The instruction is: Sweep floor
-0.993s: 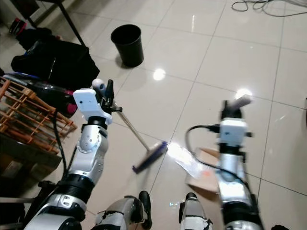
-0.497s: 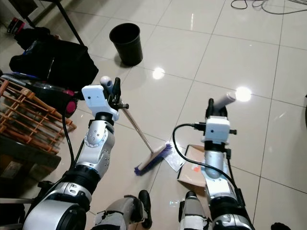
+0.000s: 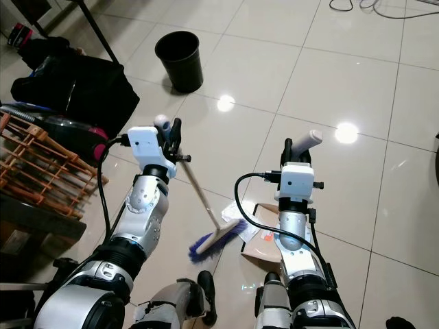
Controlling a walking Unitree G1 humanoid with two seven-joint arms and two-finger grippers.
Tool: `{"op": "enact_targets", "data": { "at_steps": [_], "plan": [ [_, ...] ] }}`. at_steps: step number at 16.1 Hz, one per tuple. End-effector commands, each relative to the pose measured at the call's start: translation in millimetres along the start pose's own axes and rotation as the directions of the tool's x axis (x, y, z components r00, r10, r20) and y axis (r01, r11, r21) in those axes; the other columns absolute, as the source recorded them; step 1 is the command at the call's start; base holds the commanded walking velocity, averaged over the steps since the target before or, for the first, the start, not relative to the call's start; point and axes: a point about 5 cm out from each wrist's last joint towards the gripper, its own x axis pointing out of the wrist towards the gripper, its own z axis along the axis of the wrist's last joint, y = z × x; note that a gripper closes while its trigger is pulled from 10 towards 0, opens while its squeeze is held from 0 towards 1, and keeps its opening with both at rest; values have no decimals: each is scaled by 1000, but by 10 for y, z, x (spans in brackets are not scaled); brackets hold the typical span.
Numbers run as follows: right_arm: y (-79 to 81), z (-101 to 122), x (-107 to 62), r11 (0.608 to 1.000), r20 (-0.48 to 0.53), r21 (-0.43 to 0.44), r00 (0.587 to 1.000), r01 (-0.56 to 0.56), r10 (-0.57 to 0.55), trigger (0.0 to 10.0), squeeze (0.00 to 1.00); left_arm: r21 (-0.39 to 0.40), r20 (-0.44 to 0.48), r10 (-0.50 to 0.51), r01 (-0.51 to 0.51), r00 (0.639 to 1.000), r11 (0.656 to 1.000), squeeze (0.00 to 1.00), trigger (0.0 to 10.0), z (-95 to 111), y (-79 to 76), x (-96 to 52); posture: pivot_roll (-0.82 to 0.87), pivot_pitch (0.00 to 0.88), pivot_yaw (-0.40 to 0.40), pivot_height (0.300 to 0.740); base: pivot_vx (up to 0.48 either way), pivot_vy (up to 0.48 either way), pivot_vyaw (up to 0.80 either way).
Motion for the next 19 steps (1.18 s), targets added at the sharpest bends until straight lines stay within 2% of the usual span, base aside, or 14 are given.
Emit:
{"op": "enact_targets", "data": {
  "at_steps": [1, 2, 4, 5, 6, 7, 8, 12, 13, 16, 19],
  "plan": [
    [74, -92, -106, 1000, -66, 14, 998, -13, 14, 10000, 0, -238, -41, -41, 30, 998, 971, 0, 10000, -94, -515, -77, 92, 297, 183, 740, 0, 0, 0],
    [69, -100, -110, 1000, -71, 14, 997, -14, 15, 10000, 0, -311, -13, -48, 42, 999, 949, 0, 10000, 3, -568, -30, 94, 297, 181, 740, 0, 0, 0],
    [65, -107, -111, 1000, -75, 13, 997, -16, 17, 10000, 0, -358, 8, -68, 66, 998, 931, 0, 10000, 82, -604, 5, 96, 295, 179, 740, 0, 0, 0],
    [52, -114, -109, 1000, -78, 10, 997, -17, 17, 10000, 0, -371, 53, -111, 123, 992, 921, 0, 10000, 199, -621, 44, 97, 298, 178, 740, 0, 0, 0],
    [46, -117, -109, 1000, -79, 8, 997, -17, 17, 10000, 0, -355, 81, -129, 149, 988, 923, 0, 10000, 254, -613, 61, 96, 299, 179, 740, 0, 0, 0],
    [25, -124, -118, 1000, -80, 3, 997, -15, 15, 10000, 0, -237, 180, -155, 195, 971, 952, 0, 10000, 443, -501, 125, 92, 298, 180, 740, 0, 0, 0],
    [12, -126, -126, 1000, -79, 2, 997, -13, 13, 10000, 0, -181, 229, -155, 199, 961, 963, 0, 10000, 554, -430, 172, 92, 299, 180, 740, 0, 0, 0],
    [-22, -131, -163, 1000, -80, 1, 997, -5, 5, 10000, 0, -109, 320, -174, 219, 931, 970, 0, 10000, 825, -293, 302, 77, 309, 188, 740, 0, 0, 0],
    [-29, -129, -172, 1000, -79, 1, 997, -2, 2, 10000, 0, -65, 326, -182, 215, 927, 975, 0, 10000, 835, -257, 322, 70, 312, 190, 740, 0, 0, 0],
    [-52, -103, -214, 1000, -69, 5, 998, 9, -8, 10000, 0, 69, 264, -218, 207, 940, 976, 0, 10000, 610, -195, 298, 20, 338, 193, 740, 0, 0, 0],
    [-69, -64, -273, 1000, -59, 8, 998, 16, -15, 10000, 0, 146, 191, -235, 210, 953, 967, 0, 10000, 400, -191, 243, -33, 366, 198, 740, 0, 0, 0]
  ]
}}
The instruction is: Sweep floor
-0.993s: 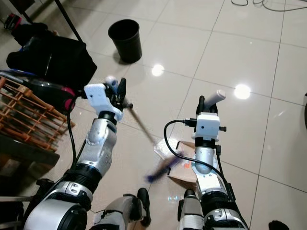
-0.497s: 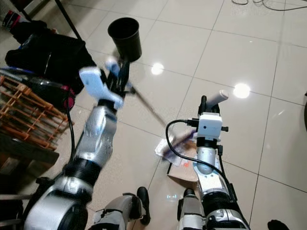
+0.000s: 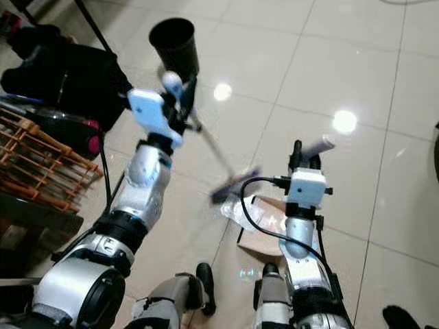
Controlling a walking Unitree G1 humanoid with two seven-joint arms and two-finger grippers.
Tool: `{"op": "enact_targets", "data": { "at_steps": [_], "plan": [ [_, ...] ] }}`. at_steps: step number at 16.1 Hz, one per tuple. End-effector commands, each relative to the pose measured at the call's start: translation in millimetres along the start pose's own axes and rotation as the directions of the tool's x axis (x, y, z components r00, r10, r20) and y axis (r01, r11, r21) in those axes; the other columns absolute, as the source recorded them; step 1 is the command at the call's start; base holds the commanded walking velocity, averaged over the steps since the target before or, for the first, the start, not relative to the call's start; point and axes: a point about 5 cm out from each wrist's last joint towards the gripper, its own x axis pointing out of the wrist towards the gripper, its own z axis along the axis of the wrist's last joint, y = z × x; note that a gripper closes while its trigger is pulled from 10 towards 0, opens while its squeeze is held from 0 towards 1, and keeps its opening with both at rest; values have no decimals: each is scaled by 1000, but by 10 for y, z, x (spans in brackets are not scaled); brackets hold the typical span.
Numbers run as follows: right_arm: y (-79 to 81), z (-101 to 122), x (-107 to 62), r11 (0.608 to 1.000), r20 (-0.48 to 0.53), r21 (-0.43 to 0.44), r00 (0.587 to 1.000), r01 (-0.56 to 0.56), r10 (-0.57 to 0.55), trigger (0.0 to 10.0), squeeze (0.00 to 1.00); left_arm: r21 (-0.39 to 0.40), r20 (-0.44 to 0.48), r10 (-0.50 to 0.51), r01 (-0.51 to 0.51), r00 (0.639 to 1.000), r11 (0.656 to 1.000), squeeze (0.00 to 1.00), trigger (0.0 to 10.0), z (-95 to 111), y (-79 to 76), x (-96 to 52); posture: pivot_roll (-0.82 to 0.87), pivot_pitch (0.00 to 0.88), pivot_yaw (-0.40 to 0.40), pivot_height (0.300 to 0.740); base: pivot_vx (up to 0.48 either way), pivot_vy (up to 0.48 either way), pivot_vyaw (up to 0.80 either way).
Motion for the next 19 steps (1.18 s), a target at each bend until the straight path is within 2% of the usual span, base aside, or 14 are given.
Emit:
{"op": "enact_targets", "data": {
  "at_steps": [1, 3, 5, 8, 9, 10, 11, 12, 13, 14, 15, 17, 18, 19],
  "plan": [
    [48, -131, -168, 1000, -100, -10, 995, -30, 29, 10000, 0, 24, 1, 3, -3, 1000, 1000, 0, 10000, -29, 8, -33, -45, 371, 199, 740, 0, 0, 0],
    [44, -90, -207, 999, -94, -10, 995, -37, 36, 10000, 0, 44, -62, 10, -8, 998, 999, 0, 10000, -164, -34, -95, -72, 379, 196, 740, 0, 0, 0],
    [44, -76, -222, 999, -96, -10, 994, -48, 47, 10000, 0, 25, -113, 29, -26, 993, 999, 0, 10000, -259, -87, -142, -76, 388, 197, 740, 0, 0, 0],
    [53, -62, -237, 999, -106, -7, 993, -54, 53, 10000, 0, -47, -138, 42, -49, 990, 998, 0, 10000, -316, -180, -168, -65, 390, 191, 740, 0, 0, 0],
    [71, -65, -234, 998, -114, -4, 992, -58, 57, 10000, 0, -136, -137, 26, -44, 990, 990, 0, 10000, -327, -300, -172, -52, 389, 186, 740, 0, 0, 0],
    [80, -67, -233, 998, -118, -2, 991, -60, 59, 10000, 0, -172, -132, 17, -39, 991, 984, 0, 10000, -328, -355, -175, -51, 388, 186, 740, 0, 0, 0],
    [111, -67, -219, 998, -125, 1, 990, -65, 65, 10000, 0, -290, -118, -36, 0, 992, 957, 0, 10000, -323, -531, -182, -47, 382, 185, 740, 0, 0, 0],
    [124, -66, -198, 998, -127, 3, 990, -65, 65, 10000, 0, -356, -85, -93, 57, 992, 933, 0, 10000, -293, -663, -197, -45, 381, 184, 740, 0, 0, 0],
    [119, -66, -184, 998, -128, 6, 990, -64, 64, 10000, 0, -406, -37, -139, 113, 990, 907, 0, 10000, -236, -769, -213, -41, 380, 183, 740, 0, 0, 0],
    [110, -70, -181, 998, -128, 6, 990, -64, 65, 10000, 0, -426, -11, -149, 130, 989, 895, 0, 10000, -195, -792, -209, -39, 378, 181, 740, 0, 0, 0],
    [103, -73, -177, 998, -129, 6, 989, -65, 65, 10000, 0, -442, 23, -156, 150, 987, 885, 0, 10000, -133, -781, -189, -36, 375, 179, 740, 0, 0, 0],
    [99, -76, -174, 998, -131, 6, 989, -66, 66, 10000, 0, -397, 93, -164, 188, 982, 899, 0, 10000, -2, -661, -142, -34, 371, 176, 740, 0, 0, 0],
    [99, -76, -172, 998, -131, 5, 989, -66, 66, 10000, 0, -343, 129, -162, 197, 978, 918, 0, 10000, 73, -552, -104, -34, 368, 176, 740, 0, 0, 0],
    [98, -77, -164, 998, -131, 4, 989, -68, 68, 10000, 0, -238, 194, -149, 194, 970, 952, 0, 10000, 247, -309, 0, -34, 364, 176, 740, 0, 0, 0]
  ]
}}
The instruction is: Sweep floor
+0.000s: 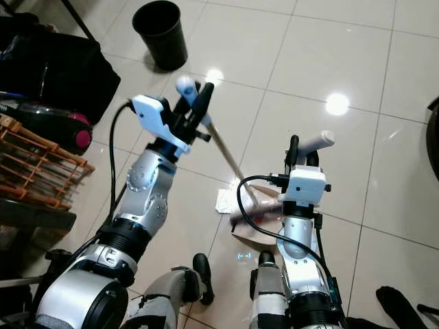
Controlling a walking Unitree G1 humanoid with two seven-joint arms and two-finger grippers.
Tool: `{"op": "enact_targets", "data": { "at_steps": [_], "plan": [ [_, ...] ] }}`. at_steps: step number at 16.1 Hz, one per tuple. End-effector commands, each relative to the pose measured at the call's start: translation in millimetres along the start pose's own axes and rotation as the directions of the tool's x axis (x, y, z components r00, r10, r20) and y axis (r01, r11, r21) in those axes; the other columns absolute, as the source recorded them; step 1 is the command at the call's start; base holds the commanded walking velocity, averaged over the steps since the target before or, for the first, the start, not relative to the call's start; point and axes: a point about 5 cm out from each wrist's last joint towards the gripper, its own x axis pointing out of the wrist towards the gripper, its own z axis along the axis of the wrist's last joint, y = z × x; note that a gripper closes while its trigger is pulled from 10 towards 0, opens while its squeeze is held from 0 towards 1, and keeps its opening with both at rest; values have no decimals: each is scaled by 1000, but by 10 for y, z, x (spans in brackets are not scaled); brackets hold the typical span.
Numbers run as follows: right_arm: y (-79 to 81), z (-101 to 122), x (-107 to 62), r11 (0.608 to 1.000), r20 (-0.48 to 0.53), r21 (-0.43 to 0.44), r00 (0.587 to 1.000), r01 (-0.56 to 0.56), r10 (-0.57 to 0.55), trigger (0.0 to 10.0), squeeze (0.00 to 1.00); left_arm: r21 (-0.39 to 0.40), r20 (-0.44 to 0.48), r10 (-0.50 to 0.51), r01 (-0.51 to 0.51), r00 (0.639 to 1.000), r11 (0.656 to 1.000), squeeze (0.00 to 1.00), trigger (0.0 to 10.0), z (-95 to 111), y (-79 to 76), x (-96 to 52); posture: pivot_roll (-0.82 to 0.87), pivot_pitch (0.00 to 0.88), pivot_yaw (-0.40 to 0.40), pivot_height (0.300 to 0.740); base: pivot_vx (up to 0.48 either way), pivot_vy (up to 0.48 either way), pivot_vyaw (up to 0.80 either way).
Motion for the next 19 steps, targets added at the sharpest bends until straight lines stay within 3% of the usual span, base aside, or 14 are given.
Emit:
{"op": "enact_targets", "data": {
  "at_steps": [1, 4, 8, 10, 11, 12, 14, 16, 19],
  "plan": [
    [16, -217, -196, 999, -146, -22, 989, -33, 29, 10000, 0, -32, 86, 8, -5, 996, 999, 0, 10000, 87, -108, 67, -34, 364, 176, 740, 0, 0, 0],
    [0, -221, -193, 999, -145, -26, 989, -35, 30, 10000, 0, 34, 158, 32, -38, 987, 999, 0, 10000, 421, 190, 271, -34, 357, 174, 740, 0, 0, 0],
    [11, -230, -202, 999, -151, -26, 988, -39, 35, 10000, 0, 154, 108, 29, -46, 994, 987, 0, 10000, 434, 372, 310, -40, 353, 171, 740, 0, 0, 0],
    [15, -229, -204, 999, -150, -25, 988, -40, 36, 10000, 0, 254, 116, 100, -126, 988, 959, 0, 10000, 435, 429, 292, -41, 353, 171, 740, 0, 0, 0],
    [13, -224, -208, 999, -148, -23, 988, -41, 38, 10000, 0, 349, 102, 132, -160, 986, 923, 0, 10000, 364, 425, 244, -46, 354, 169, 740, 0, 0, 0],
    [14, -218, -210, 999, -145, -22, 989, -42, 39, 10000, 0, 386, 85, 154, -175, 984, 906, 0, 10000, 291, 410, 196, -55, 355, 168, 740, 0, 0, 0],
    [16, -214, -211, 999, -143, -21, 989, -43, 39, 10000, 0, 390, 78, 171, -188, 982, 902, 0, 10000, 249, 403, 168, -59, 355, 166, 740, 0, 0, 0],
    [13, -186, -219, 999, -130, -22, 991, -47, 44, 10000, 0, 395, 5, 234, -217, 972, 893, 0, 10000, -7, 301, 44, -89, 363, 164, 740, 0, 0, 0],
    [-2, -171, -251, 998, -127, -27, 991, -52, 48, 10000, 0, 329, -96, 269, -224, 958, 917, 0, 10000, -270, 114, -56, -101, 371, 166, 740, 0, 0, 0]
  ]
}}
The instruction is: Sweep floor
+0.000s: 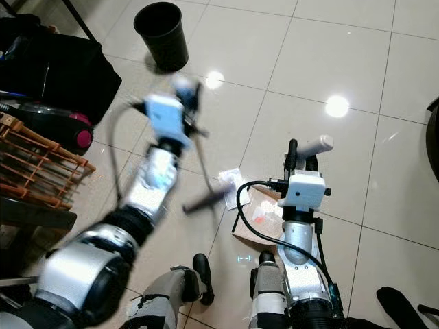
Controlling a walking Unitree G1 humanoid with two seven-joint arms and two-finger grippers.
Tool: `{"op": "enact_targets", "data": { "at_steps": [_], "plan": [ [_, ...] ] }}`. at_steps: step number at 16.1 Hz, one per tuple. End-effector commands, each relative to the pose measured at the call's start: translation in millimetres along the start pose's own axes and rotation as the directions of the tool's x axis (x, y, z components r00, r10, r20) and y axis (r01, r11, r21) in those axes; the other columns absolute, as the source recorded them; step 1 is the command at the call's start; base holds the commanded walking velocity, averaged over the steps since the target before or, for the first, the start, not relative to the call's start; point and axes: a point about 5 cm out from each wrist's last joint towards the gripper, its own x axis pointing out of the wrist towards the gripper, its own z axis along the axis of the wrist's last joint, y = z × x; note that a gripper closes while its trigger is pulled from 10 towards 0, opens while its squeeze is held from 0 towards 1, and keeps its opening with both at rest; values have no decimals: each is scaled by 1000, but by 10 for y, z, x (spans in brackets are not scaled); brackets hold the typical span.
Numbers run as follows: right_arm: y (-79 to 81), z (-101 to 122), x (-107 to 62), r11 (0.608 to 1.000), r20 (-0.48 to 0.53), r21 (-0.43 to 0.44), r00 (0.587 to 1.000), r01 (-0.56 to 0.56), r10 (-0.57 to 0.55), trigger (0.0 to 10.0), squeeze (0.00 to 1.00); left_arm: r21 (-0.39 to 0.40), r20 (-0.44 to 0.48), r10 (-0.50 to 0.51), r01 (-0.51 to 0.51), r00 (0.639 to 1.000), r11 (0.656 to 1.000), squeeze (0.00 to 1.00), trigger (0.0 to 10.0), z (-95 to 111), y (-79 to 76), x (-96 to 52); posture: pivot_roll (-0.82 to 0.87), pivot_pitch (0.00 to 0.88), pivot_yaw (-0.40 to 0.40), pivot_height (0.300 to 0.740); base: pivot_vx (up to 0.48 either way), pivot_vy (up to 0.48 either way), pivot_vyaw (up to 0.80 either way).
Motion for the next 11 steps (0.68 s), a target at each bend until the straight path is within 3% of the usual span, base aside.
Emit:
{"op": "enact_targets", "data": {
  "at_steps": [1, 5, 8, 9, 11],
  "plan": [
    [22, -173, -188, 999, -122, -19, 992, -33, 31, 10000, 0, -27, -63, 13, -15, 998, 1000, 0, 10000, -125, -29, -99, -100, 375, 166, 740, 0, 0, 0],
    [35, -180, -210, 999, -134, -17, 990, -36, 33, 10000, 0, -152, -118, -143, 124, 983, 981, 0, 10000, -295, -361, -343, -92, 376, 166, 740, 0, 0, 0],
    [41, -180, -195, 999, -136, -14, 990, -38, 36, 10000, 0, -214, -107, -161, 135, 981, 967, 0, 10000, -299, -419, -380, -84, 373, 163, 740, 0, 0, 0],
    [52, -181, -174, 999, -136, -11, 990, -41, 39, 10000, 0, -305, -82, -171, 139, 982, 942, 0, 10000, -266, -453, -370, -79, 370, 164, 740, 0, 0, 0],
    [54, -180, -160, 999, -134, -7, 990, -41, 40, 10000, 0, -370, -33, -173, 149, 984, 917, 0, 10000, -183, -425, -309, -71, 365, 164, 740, 0, 0, 0]
  ]
}}
